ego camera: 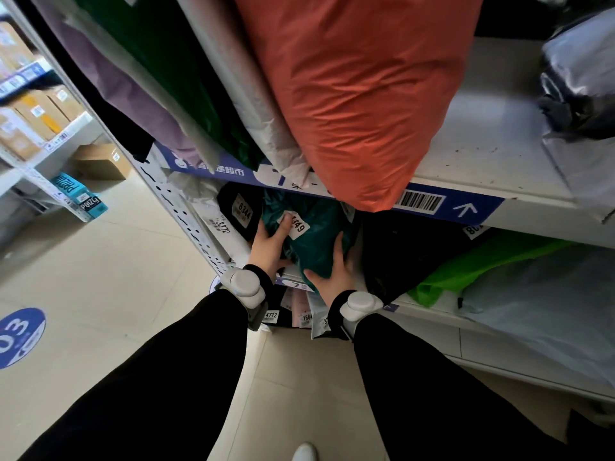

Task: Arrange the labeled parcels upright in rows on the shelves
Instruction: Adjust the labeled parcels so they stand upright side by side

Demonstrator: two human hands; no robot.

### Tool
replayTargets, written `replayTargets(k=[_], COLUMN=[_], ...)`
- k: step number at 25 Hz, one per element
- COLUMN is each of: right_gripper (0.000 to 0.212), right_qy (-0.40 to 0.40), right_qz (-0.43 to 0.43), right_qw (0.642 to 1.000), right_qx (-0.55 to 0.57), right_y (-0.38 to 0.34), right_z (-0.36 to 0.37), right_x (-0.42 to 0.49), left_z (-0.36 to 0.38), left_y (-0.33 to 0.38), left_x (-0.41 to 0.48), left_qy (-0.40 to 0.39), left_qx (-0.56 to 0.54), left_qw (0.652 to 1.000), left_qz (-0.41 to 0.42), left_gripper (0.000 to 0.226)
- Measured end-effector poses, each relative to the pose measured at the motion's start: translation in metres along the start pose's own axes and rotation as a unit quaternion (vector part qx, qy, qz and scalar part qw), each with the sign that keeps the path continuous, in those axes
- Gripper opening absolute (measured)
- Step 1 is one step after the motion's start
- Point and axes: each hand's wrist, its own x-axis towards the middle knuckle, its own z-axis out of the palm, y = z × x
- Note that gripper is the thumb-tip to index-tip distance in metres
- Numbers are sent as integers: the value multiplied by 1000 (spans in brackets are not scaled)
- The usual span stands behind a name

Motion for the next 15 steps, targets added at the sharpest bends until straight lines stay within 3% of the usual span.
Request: replayTargets(k=[3, 10, 15], right_gripper=[104, 98, 97], right_qy=[-11, -7, -16], right_qz=[2, -6, -5], right_qw=[1000, 1000, 1000], right_qx=[24, 9, -7], right_y=[-6, -8, -12], right_z=[14, 34, 44], right_x=[7, 20, 26], left_z=[-12, -31, -42], left_y=[1, 1, -2], left_x=[5, 11, 18], left_qy=[17, 52, 73], left_qx=[5, 67, 113], left_qw=[1000, 995, 988], left_qz=[-9, -62, -73], left_gripper=[66, 57, 67])
